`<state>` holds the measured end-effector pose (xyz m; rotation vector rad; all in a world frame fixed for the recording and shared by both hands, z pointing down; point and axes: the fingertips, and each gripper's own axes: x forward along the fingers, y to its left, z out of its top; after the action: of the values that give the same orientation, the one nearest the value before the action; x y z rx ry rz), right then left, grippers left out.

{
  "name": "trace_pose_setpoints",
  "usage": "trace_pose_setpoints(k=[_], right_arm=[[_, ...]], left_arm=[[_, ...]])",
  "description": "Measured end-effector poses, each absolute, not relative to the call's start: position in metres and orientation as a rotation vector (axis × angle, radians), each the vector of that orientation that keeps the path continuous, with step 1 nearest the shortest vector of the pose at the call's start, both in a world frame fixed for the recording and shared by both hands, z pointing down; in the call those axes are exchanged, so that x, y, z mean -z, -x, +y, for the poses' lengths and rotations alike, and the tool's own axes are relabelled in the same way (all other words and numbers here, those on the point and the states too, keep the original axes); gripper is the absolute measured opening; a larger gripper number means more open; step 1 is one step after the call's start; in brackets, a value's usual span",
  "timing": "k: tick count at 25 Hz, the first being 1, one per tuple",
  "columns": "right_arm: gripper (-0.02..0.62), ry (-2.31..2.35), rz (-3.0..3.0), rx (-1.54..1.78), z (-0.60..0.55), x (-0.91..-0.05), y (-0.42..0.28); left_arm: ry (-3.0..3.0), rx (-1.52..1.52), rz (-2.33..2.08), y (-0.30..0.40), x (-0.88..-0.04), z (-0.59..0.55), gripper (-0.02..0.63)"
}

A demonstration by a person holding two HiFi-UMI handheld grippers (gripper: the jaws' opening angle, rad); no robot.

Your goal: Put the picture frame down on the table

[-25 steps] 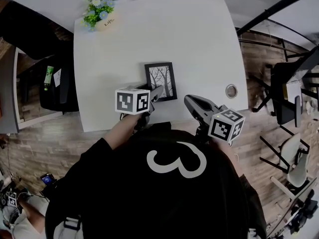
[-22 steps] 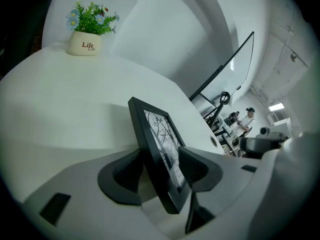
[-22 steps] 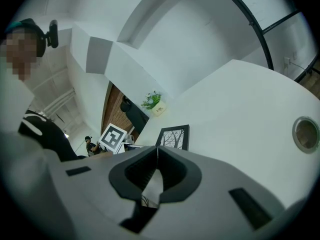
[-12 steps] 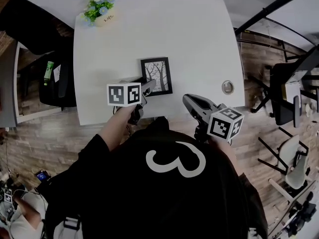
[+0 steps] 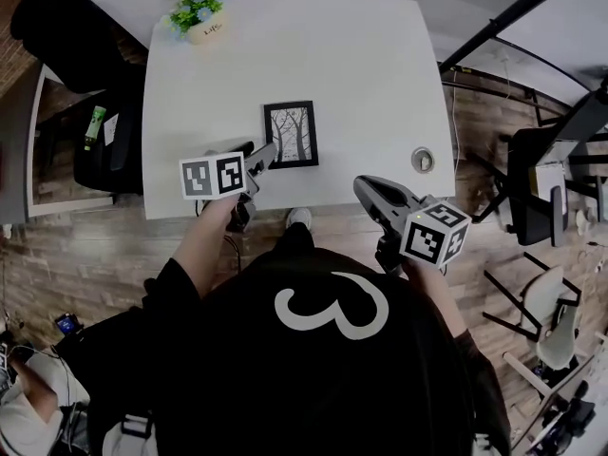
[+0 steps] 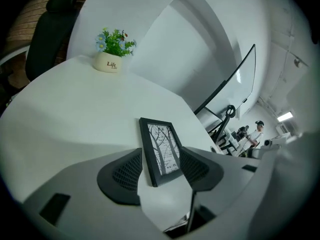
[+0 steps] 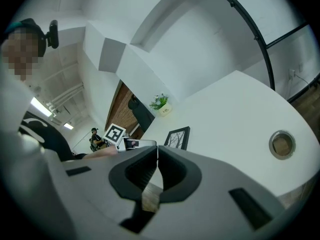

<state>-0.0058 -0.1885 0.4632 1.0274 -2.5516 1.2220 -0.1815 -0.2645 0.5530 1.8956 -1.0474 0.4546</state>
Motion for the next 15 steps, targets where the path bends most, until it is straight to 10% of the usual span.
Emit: trace_pose_setpoints(k=[15], right_arm=[[0.023, -0.846, -2.724, -1.052, -0.116, -0.42, 0.006]], left_arm=[[-2.134, -0.196, -0.902, 0.135, -0.44, -0.132, 0.149]])
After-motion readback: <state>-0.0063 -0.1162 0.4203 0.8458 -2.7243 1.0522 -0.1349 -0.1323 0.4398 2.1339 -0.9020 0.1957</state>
